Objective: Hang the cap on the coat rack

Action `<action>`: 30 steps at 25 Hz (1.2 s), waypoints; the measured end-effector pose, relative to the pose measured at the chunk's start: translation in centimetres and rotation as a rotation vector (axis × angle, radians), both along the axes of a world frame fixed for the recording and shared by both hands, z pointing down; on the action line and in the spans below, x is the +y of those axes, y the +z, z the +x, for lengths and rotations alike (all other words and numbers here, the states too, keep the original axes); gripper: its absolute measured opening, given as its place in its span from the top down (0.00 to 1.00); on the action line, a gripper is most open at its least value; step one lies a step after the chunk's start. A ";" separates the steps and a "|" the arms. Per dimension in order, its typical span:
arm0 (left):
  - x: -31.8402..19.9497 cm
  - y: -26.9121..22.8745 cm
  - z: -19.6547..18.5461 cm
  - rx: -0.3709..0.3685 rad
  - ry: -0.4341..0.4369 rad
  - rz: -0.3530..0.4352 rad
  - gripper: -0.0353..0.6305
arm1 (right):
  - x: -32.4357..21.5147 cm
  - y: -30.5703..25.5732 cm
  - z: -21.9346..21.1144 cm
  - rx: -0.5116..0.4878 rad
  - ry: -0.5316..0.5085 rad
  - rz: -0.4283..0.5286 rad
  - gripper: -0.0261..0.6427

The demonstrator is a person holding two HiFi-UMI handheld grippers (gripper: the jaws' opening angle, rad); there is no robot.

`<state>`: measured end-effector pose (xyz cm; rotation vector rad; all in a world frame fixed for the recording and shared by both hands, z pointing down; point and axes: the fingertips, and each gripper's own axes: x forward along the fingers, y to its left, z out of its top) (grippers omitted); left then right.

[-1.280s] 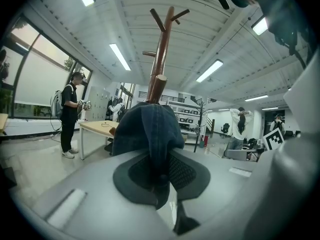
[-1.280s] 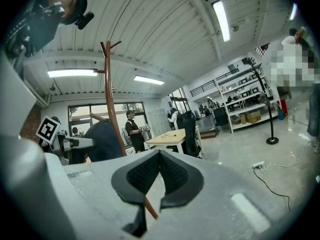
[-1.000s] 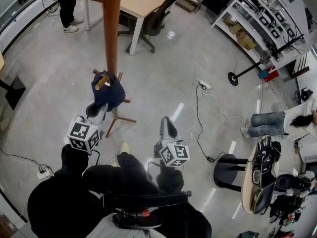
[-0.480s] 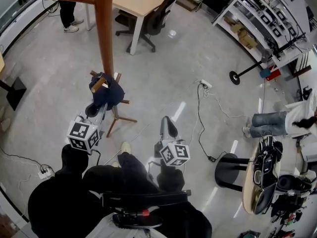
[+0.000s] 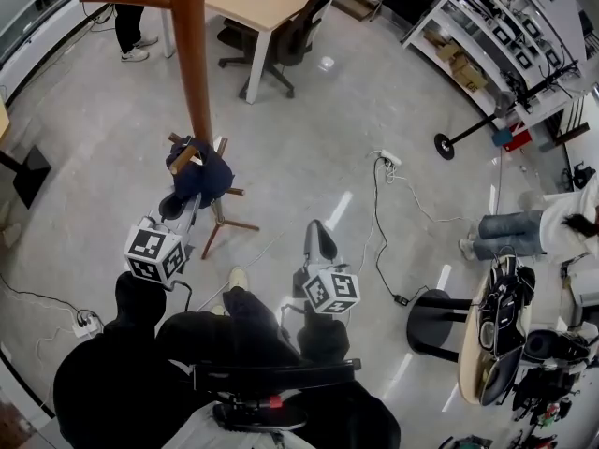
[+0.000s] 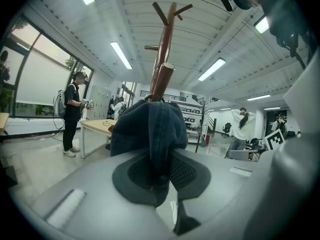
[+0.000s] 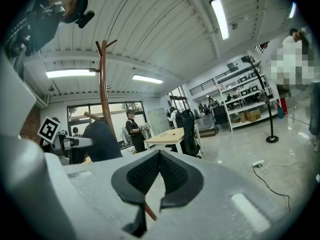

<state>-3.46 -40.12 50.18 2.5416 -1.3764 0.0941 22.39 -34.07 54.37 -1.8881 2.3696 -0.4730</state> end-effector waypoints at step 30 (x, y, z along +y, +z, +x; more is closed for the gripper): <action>3.5 -0.9 -2.1 -0.021 0.014 0.042 0.54 | 4.5 -1.1 -1.0 -0.002 0.024 0.026 0.96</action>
